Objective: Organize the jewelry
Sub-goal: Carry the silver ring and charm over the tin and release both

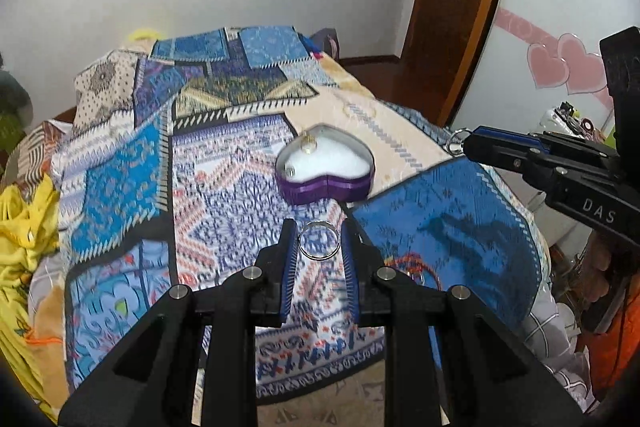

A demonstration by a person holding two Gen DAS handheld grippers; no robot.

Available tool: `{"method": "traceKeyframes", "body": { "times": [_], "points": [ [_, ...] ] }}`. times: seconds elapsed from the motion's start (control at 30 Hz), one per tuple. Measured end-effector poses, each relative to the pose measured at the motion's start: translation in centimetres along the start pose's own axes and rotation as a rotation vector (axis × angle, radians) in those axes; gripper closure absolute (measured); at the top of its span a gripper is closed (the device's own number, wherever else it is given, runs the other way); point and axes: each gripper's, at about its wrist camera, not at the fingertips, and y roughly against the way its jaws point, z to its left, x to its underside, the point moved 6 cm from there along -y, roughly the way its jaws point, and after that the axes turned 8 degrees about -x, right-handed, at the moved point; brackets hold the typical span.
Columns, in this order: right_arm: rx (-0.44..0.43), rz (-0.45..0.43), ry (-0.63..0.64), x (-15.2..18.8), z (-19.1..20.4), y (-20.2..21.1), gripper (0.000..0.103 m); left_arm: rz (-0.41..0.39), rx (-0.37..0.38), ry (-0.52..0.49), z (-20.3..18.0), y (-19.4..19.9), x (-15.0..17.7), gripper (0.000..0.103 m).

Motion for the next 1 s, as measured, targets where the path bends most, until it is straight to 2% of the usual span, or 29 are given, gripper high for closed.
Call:
{"method": "traceKeyframes", "body": {
  "times": [0.2,0.43,1.0],
  "points": [
    [0.006,-0.044,-0.004,-2.0,-0.5,-0.1,0.089,-0.025,-0.007,-0.009,0.3,-0.6,-1.6,0.082],
    [-0.002,-0.039,-0.010,-2.6,-1.0,-1.8,0.089,-0.034,-0.004,-0.005,0.5,-1.9,-2.8,0.082],
    [-0.023,0.102,-0.011,-1.4,-2.8,-8.7,0.089,0.018,0.046,0.030,1.1,-8.3,-5.0,0.082]
  ]
}}
